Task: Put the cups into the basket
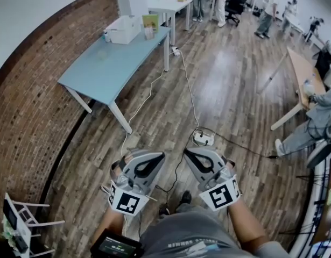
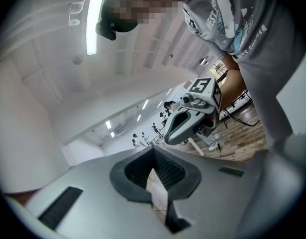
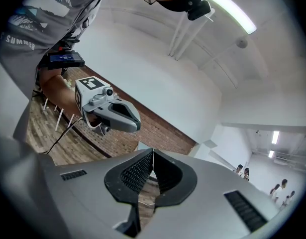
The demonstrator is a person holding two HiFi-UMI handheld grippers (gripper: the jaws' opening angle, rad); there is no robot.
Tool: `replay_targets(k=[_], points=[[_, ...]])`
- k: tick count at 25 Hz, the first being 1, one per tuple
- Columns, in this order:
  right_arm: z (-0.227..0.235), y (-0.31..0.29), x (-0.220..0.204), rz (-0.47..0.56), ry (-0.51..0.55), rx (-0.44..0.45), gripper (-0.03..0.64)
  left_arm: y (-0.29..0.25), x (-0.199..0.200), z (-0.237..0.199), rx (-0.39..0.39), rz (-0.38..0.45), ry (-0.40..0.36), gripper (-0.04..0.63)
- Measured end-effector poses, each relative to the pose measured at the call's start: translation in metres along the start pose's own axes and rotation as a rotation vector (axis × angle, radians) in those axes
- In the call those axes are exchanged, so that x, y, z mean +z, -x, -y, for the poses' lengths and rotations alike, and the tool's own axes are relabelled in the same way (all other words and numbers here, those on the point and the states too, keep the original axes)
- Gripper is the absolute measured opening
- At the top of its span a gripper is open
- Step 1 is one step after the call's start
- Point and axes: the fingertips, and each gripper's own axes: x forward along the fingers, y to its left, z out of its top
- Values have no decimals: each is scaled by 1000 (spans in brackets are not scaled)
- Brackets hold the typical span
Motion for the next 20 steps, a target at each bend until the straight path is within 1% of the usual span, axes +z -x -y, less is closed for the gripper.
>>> replay_targets(k=[2, 8, 14, 20], points=[[14, -2, -9, 11, -1, 7, 14, -15, -3, -9, 16, -19, -15, -2], [43, -11, -29, 37, -8, 37, 14, -48, -14, -21, 47, -49, -21, -2], [54, -30, -39, 49, -25, 60, 14, -60, -31, -35, 55, -72, -8, -2], [65, -67, -42, 36, -31, 51, 14, -62, -56, -67, 47, -64, 0, -2]])
